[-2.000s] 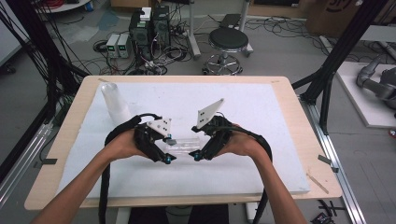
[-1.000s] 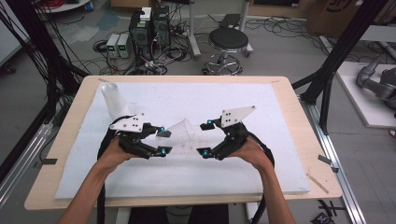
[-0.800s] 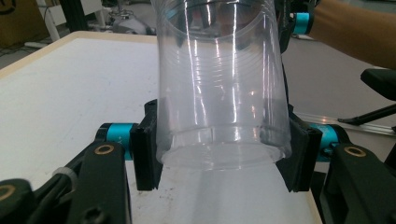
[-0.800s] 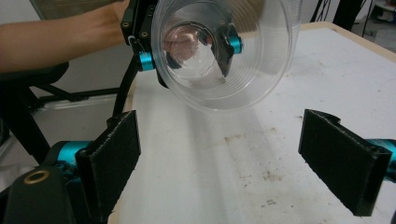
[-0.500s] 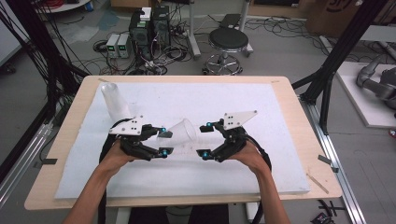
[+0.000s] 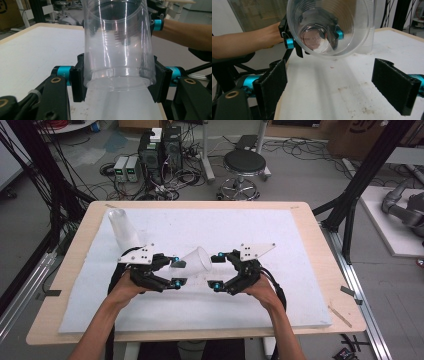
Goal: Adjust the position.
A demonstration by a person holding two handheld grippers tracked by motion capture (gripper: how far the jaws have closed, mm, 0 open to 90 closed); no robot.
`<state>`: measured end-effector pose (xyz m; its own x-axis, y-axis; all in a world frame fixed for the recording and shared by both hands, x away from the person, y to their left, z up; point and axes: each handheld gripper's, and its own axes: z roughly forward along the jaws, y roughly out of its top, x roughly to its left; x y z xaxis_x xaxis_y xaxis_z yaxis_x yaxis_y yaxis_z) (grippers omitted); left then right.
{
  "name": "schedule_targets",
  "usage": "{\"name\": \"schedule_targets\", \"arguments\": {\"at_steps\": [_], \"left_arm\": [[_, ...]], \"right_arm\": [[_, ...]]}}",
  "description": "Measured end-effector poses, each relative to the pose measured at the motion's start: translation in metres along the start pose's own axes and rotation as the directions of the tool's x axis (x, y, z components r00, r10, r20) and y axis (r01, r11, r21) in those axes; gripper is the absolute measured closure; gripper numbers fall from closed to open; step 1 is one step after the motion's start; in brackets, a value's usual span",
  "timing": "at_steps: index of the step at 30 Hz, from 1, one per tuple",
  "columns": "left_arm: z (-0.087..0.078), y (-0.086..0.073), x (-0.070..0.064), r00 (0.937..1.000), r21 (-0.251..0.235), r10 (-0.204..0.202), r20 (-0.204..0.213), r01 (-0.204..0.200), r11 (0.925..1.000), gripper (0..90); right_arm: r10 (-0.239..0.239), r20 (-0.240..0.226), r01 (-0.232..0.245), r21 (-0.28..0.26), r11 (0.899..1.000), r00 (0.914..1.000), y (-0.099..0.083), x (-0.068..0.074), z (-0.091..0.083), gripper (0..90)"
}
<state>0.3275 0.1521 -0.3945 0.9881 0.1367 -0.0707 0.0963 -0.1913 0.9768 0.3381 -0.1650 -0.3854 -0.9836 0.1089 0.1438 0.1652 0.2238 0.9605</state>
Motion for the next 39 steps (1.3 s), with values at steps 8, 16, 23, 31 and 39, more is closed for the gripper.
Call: {"name": "schedule_targets", "arguments": {"at_steps": [8, 16, 23, 31, 39], "left_arm": [[0.014, 0.002, -0.003, 0.9995, -0.001, 0.003, 0.031, -0.003, 1.0000, 42.1], [0.023, 0.003, -0.004, 0.9988, -0.002, 0.009, 0.049, -0.009, 1.0000, 42.2], [0.028, 0.003, -0.006, 0.9979, 0.008, 0.017, 0.062, -0.018, 0.9998, 42.1], [0.031, 0.002, -0.008, 0.9967, 0.022, 0.020, 0.079, -0.022, 0.9995, 42.2], [0.031, 0.002, -0.008, 0.9967, 0.021, 0.016, 0.079, -0.018, 0.9996, 42.2]], "right_arm": [[0.001, -0.019, -0.002, -0.022, 1.000, 0.9998, 0.002, 0.001, 0.005, 12.7], [-0.001, -0.034, 0.000, -0.044, 0.999, 0.9994, 0.005, 0.001, 0.008, 12.7], [-0.006, -0.049, 0.004, -0.050, 0.999, 0.9988, 0.006, 0.002, 0.010, 14.5], [-0.011, -0.059, 0.008, -0.053, 0.999, 0.9982, 0.008, 0.003, 0.011, 14.8], [-0.019, -0.079, 0.013, -0.071, 0.997, 0.9967, 0.009, 0.004, 0.009, 22.4]]}}
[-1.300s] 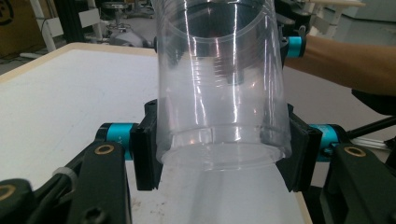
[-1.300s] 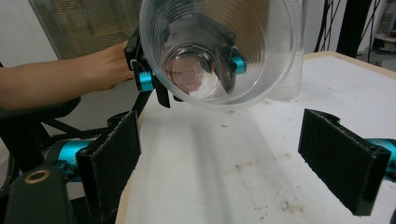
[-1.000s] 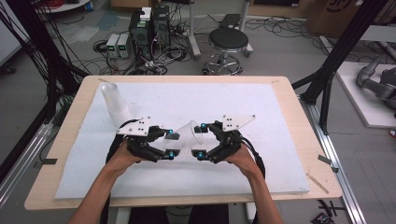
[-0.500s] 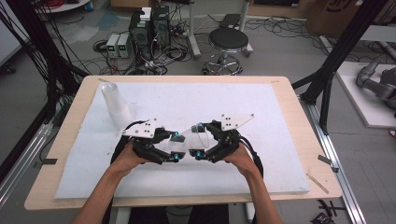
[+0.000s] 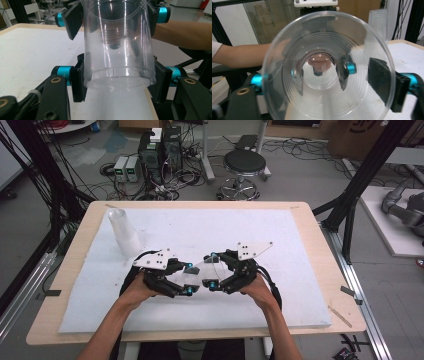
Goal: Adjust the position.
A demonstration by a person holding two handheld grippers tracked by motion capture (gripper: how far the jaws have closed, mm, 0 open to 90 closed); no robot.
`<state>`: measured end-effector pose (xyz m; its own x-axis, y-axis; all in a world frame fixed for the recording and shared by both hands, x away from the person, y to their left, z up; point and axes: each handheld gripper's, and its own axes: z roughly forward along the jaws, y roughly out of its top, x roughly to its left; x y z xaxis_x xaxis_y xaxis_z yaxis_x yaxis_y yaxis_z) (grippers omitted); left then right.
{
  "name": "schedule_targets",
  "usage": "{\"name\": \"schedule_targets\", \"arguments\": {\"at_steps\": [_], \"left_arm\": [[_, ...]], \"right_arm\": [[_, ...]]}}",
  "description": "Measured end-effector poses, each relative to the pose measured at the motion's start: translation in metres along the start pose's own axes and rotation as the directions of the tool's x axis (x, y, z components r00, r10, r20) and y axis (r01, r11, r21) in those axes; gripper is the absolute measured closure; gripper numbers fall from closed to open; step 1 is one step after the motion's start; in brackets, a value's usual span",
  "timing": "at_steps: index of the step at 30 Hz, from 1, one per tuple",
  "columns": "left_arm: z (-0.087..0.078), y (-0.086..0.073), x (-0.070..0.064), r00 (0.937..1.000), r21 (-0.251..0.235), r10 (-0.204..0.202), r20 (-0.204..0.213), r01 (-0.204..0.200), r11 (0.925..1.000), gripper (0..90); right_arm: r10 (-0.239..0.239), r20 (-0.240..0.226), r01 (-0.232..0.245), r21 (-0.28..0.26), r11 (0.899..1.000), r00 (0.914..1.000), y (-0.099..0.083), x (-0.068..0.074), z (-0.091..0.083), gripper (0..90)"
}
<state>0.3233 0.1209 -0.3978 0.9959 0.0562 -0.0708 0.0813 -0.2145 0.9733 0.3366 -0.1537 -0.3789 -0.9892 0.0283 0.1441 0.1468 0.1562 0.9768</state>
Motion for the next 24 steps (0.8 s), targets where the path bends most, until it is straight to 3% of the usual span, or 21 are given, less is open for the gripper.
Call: {"name": "schedule_targets", "arguments": {"at_steps": [4, 16, 17, 20, 22, 24], "left_arm": [[-0.0006, 0.0001, 0.0002, 1.0000, 0.002, 0.001, -0.003, -0.001, 1.0000, 42.2], [-0.0011, 0.0003, 0.0000, 1.0000, 0.002, -0.002, -0.003, 0.002, 1.0000, 41.0], [-0.0009, 0.0003, -0.0003, 0.9999, 0.000, -0.015, -0.009, 0.015, 0.9999, 37.8], [-0.0011, 0.0000, 0.0011, 0.9972, 0.020, -0.052, -0.054, 0.053, 0.9984, 7.9], [-0.0030, -0.0005, 0.0016, 0.9957, 0.031, -0.082, -0.042, 0.083, 0.9960, 4.2], [-0.0050, -0.0001, 0.0013, 0.9962, 0.038, -0.077, -0.040, 0.079, 0.9962, 4.2]], "right_arm": [[-0.001, -0.012, 0.001, -0.003, 1.000, 0.9999, 0.0002, 0.0003, 0.0000, 28.0], [-0.007, -0.018, 0.007, -0.010, 1.000, 0.9998, 0.0006, 0.0014, 0.0000, 30.7], [-0.010, -0.018, 0.010, -0.012, 1.000, 0.9998, 0.0006, 0.0012, 0.0003, 30.6], [-0.006, -0.012, 0.006, -0.016, 1.000, 0.9999, 0.0008, 0.0008, -0.0007, 30.6], [-0.003, -0.005, 0.003, -0.015, 1.000, 1.0000, 0.0009, 0.0004, -0.0019, 30.6], [-0.002, -0.003, 0.002, -0.013, 1.000, 1.0000, 0.0011, 0.0006, -0.0023, 30.6]]}}
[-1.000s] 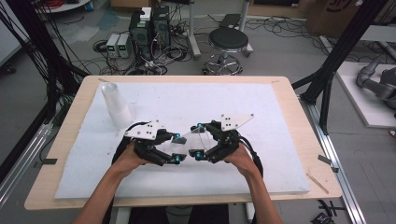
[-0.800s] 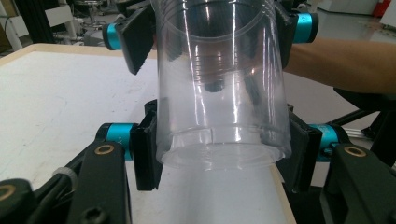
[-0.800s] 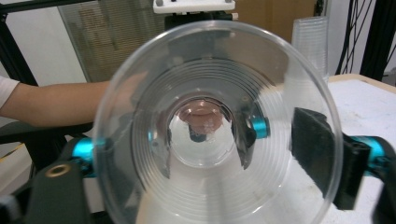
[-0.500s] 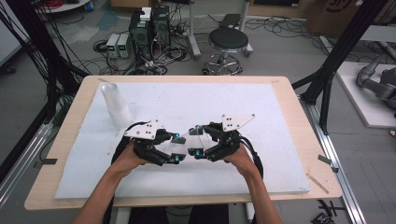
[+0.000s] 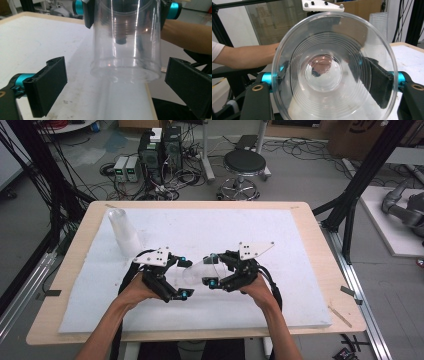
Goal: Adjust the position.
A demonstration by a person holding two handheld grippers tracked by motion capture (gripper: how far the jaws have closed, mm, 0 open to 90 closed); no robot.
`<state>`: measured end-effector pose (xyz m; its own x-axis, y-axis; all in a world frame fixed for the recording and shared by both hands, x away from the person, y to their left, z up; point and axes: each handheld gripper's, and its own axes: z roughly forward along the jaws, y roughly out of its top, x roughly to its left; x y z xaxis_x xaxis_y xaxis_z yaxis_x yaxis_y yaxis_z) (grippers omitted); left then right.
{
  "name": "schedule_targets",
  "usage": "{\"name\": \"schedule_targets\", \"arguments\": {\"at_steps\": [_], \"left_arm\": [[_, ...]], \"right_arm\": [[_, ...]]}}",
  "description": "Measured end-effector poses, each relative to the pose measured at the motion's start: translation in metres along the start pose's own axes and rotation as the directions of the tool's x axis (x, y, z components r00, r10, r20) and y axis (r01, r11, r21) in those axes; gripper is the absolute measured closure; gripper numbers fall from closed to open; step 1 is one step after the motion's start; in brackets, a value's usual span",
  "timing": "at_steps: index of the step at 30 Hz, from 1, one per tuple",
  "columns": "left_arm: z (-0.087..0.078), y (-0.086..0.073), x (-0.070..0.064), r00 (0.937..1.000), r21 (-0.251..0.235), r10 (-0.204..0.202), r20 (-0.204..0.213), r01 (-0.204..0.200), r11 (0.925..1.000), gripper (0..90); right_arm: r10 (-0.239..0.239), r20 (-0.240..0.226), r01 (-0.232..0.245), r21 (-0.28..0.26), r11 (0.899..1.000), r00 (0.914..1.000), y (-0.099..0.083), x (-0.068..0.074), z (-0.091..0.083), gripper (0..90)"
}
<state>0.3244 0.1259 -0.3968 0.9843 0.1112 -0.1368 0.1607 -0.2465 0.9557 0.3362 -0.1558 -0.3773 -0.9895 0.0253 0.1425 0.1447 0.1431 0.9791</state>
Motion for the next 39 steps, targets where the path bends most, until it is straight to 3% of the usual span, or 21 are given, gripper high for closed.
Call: {"name": "schedule_targets", "arguments": {"at_steps": [5, 9, 12, 14, 17, 22, 26, 29, 30, 32, 33, 35, 36, 38, 39], "left_arm": [[-0.005, 0.000, -0.001, 0.9995, 0.022, -0.015, -0.029, 0.015, 0.9996, 4.2], [-0.012, -0.002, -0.005, 0.9958, 0.054, -0.023, -0.089, 0.028, 0.9981, 4.2], [-0.020, -0.010, -0.007, 0.9889, 0.057, -0.023, -0.147, 0.031, 0.9979, 4.2], [-0.025, -0.015, -0.008, 0.9785, 0.062, -0.031, -0.204, 0.045, 0.9971, 4.2], [-0.034, -0.025, -0.007, 0.9595, 0.064, -0.047, -0.278, 0.067, 0.9957, 4.2], [-0.047, -0.040, -0.009, 0.9187, 0.047, -0.075, -0.388, 0.101, 0.9938, 4.2], [-0.058, -0.052, -0.011, 0.8732, 0.013, -0.103, -0.476, 0.124, 0.9922, 4.2], [-0.066, -0.061, -0.011, 0.8363, -0.022, -0.128, -0.533, 0.138, 0.9902, 4.2], [-0.069, -0.064, -0.011, 0.8275, -0.030, -0.136, -0.545, 0.143, 0.9893, 4.2], [-0.074, -0.070, -0.011, 0.8128, -0.043, -0.150, -0.563, 0.153, 0.9873, 4.2], [-0.076, -0.073, -0.011, 0.8086, -0.053, -0.163, -0.565, 0.162, 0.9854, 4.2], [-0.079, -0.078, -0.012, 0.7921, -0.062, -0.170, -0.586, 0.164, 0.9844, 4.2], [-0.079, -0.080, -0.013, 0.7909, -0.068, -0.170, -0.588, 0.161, 0.9846, 4.2], [-0.080, -0.084, -0.015, 0.7768, -0.076, -0.160, -0.609, 0.144, 0.9867, 4.2], [-0.081, -0.085, -0.015, 0.7757, -0.080, -0.161, -0.610, 0.141, 0.9867, 4.2]], "right_arm": [[-0.001, 0.013, 0.001, 0.012, 1.000, 0.9999, 0.000, 0.000, 0.000, 30.6], [-0.005, 0.047, 0.002, 0.049, 0.999, 0.9989, 0.002, -0.001, -0.003, 30.6], [-0.010, 0.085, 0.002, 0.088, 0.996, 0.9963, 0.006, -0.002, -0.005, 30.5], [-0.020, 0.121, 0.004, 0.132, 0.991, 0.9924, 0.011, -0.003, -0.006, 30.5], [-0.020, 0.170, -0.015, 0.201, 0.979, 0.9852, 0.016, -0.005, -0.006, 30.5], [-0.017, 0.248, -0.058, 0.295, 0.954, 0.9687, 0.024, -0.012, -0.005, 30.5], [-0.030, 0.299, -0.087, 0.372, 0.924, 0.9538, 0.029, -0.018, -0.002, 30.5], [-0.034, 0.352, -0.127, 0.426, 0.896, 0.9354, 0.033, -0.023, 0.000, 30.5], [-0.036, 0.364, -0.141, 0.446, 0.884, 0.9307, 0.035, -0.025, 0.000, 30.5], [-0.034, 0.389, -0.167, 0.470, 0.867, 0.9207, 0.038, -0.028, 0.002, 30.5], [-0.041, 0.398, -0.170, 0.480, 0.861, 0.9163, 0.040, -0.030, 0.003, 30.6], [-0.039, 0.411, -0.187, 0.494, 0.849, 0.9108, 0.042, -0.033, 0.005, 30.6], [-0.038, 0.424, -0.203, 0.508, 0.837, 0.9051, 0.043, -0.035, 0.007, 30.6], [-0.052, 0.444, -0.220, 0.538, 0.814, 0.8943, 0.045, -0.038, 0.009, 30.6], [-0.051, 0.450, -0.230, 0.547, 0.805, 0.8915, 0.046, -0.039, 0.011, 30.6]]}}
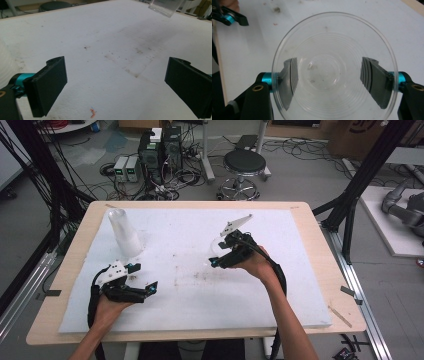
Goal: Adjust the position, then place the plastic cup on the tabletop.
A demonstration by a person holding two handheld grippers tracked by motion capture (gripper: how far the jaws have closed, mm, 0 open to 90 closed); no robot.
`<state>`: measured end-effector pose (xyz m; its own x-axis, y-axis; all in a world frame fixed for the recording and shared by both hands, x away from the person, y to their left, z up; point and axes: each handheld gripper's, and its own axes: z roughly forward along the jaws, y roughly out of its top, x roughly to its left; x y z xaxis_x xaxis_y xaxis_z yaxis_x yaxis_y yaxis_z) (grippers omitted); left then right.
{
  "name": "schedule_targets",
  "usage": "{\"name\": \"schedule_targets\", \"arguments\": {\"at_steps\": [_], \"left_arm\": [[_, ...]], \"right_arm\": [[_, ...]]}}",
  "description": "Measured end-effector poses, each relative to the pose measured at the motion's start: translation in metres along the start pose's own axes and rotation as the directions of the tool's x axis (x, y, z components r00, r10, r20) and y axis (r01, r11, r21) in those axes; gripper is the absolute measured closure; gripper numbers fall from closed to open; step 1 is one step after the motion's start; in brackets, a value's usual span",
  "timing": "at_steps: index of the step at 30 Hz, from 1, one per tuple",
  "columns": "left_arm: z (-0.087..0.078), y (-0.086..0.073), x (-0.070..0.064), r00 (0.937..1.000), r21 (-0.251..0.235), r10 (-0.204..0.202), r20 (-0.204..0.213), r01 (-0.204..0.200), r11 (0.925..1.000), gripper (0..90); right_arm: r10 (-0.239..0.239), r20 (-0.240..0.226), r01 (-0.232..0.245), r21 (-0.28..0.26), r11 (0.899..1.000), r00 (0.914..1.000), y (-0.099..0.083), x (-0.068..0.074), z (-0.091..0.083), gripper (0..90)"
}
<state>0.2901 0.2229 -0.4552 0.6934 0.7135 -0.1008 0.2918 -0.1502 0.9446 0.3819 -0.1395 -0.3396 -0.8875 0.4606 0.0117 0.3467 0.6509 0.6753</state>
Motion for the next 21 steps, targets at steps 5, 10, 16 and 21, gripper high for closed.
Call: {"name": "schedule_targets", "arguments": {"at_steps": [5, 10, 16, 21], "left_arm": [[-0.001, -0.008, 0.001, 0.9998, -0.009, -0.005, -0.017, 0.005, 0.9999, 4.2], [-0.001, -0.012, 0.003, 0.9996, -0.027, -0.011, -0.025, 0.011, 0.9996, 4.2], [-0.002, -0.013, 0.002, 0.9994, -0.042, -0.013, -0.031, 0.012, 0.9991, 4.2], [-0.001, -0.012, 0.004, 0.9994, -0.034, -0.020, -0.027, 0.019, 0.9993, 4.2]], "right_arm": [[0.005, 0.023, -0.007, 0.078, 0.997, 0.9997, 0.007, -0.003, 0.005, 30.6], [0.011, 0.027, -0.014, 0.111, 0.994, 0.9996, 0.012, -0.005, 0.010, 30.5], [0.005, 0.025, -0.008, 0.125, 0.992, 0.9997, 0.012, -0.005, 0.014, 30.6], [0.015, 0.032, -0.019, 0.130, 0.991, 0.9994, 0.012, -0.006, 0.013, 30.7]]}}
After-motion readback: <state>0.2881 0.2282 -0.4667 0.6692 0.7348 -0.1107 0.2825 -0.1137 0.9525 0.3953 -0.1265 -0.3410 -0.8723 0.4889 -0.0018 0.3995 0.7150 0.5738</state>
